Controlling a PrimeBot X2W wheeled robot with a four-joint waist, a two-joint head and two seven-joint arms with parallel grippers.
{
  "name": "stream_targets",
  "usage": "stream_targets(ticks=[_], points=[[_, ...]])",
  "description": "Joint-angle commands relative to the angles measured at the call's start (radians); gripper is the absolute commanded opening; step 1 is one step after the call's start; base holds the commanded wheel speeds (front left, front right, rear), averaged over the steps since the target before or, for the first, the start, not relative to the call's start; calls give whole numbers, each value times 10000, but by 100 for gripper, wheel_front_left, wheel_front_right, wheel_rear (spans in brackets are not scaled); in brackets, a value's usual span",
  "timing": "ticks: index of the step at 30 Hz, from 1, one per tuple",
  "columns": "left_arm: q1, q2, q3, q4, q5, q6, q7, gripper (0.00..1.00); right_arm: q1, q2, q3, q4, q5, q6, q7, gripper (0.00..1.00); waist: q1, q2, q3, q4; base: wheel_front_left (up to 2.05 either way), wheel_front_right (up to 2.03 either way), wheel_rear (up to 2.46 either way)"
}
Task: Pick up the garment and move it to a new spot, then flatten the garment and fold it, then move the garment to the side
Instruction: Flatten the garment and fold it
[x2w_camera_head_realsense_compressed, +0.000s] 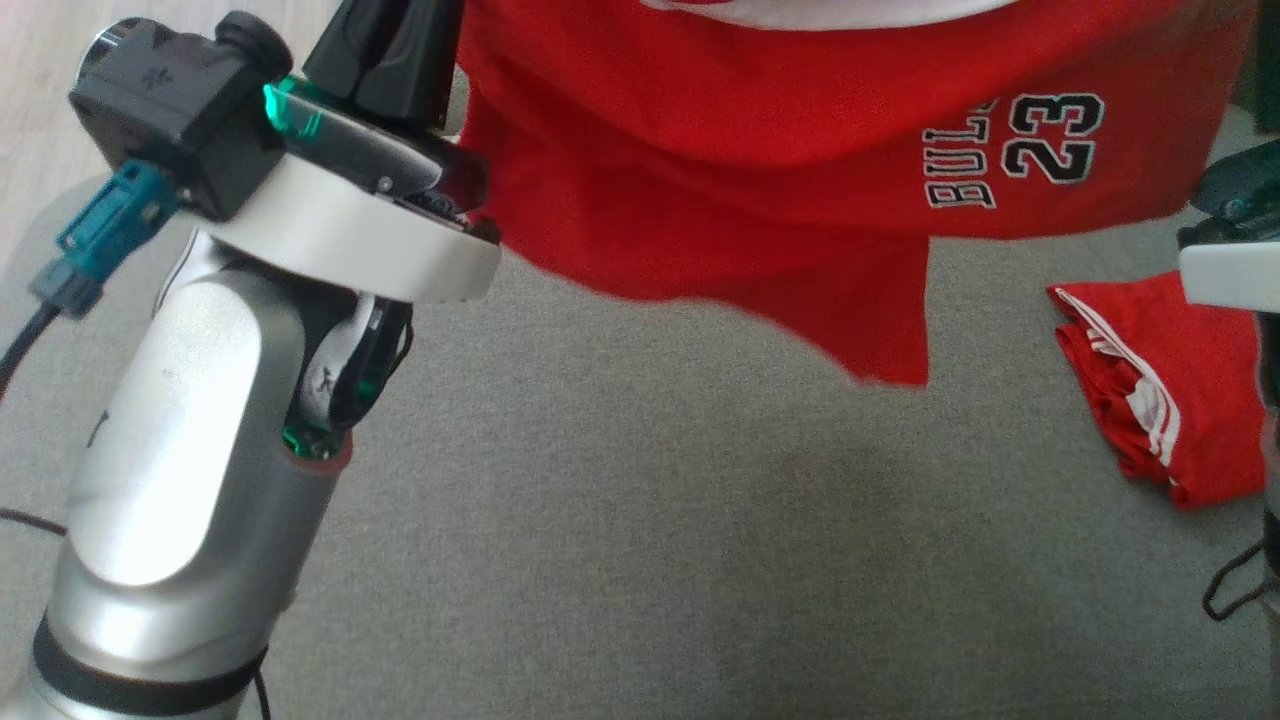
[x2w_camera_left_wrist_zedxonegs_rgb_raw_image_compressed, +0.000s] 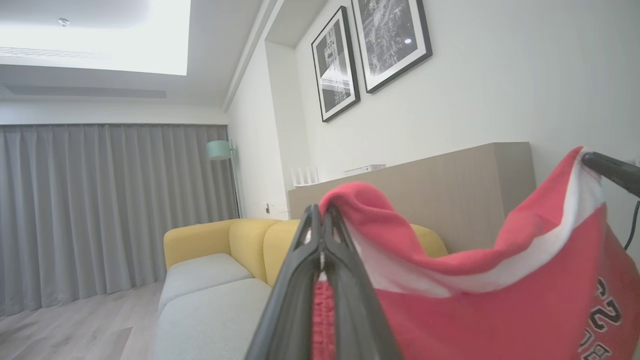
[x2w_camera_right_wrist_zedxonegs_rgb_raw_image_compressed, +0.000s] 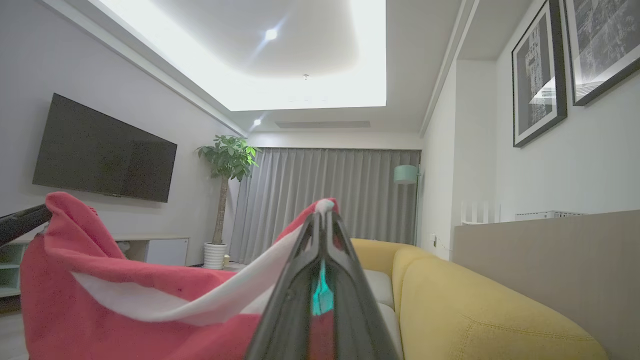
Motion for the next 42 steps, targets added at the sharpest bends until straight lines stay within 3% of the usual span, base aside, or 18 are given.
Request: stream_targets(ticks=[1, 8, 15, 21, 29, 35, 42], points=[[-540, 383, 490, -307, -23, 72, 120, 0, 21, 88, 56, -364, -56, 65, 194, 0, 1, 0, -36, -51, 0, 0, 0], [-511, 329, 613, -202, -349, 168, 301, 0, 52, 322, 26, -353, -6, 65, 746, 0, 1, 0, 171, -87, 0, 0, 0], [-1288, -58, 720, 1217, -905, -253, -174, 0, -1061, 309, 357, 942, 351, 65, 850, 0, 1, 0, 904, -2, 0, 0, 0], [-3510, -600, 887, 4081, -900, -606, -1133, 0, -3759, 273, 1180, 3775, 730, 65, 57, 0, 1, 0, 1720, 42, 0, 0, 0], [-5650, -1163, 977, 9005, -725, -641, -2140, 0, -6657, 1186, 2633, 8777, 735, 65, -1548, 0, 1, 0, 2049, -98, 0, 0, 0], [-5528, -1538, 828, 12087, -950, -679, -2217, 0, -7275, 2021, 3773, 11943, 642, 65, -2253, 0, 1, 0, 2252, -148, 0, 0, 0], [-4917, -1721, 644, 13566, -1356, -794, -2156, 0, -6787, 2347, 4589, 13599, 1200, 65, -2605, 0, 1, 0, 2652, -70, 0, 0, 0]])
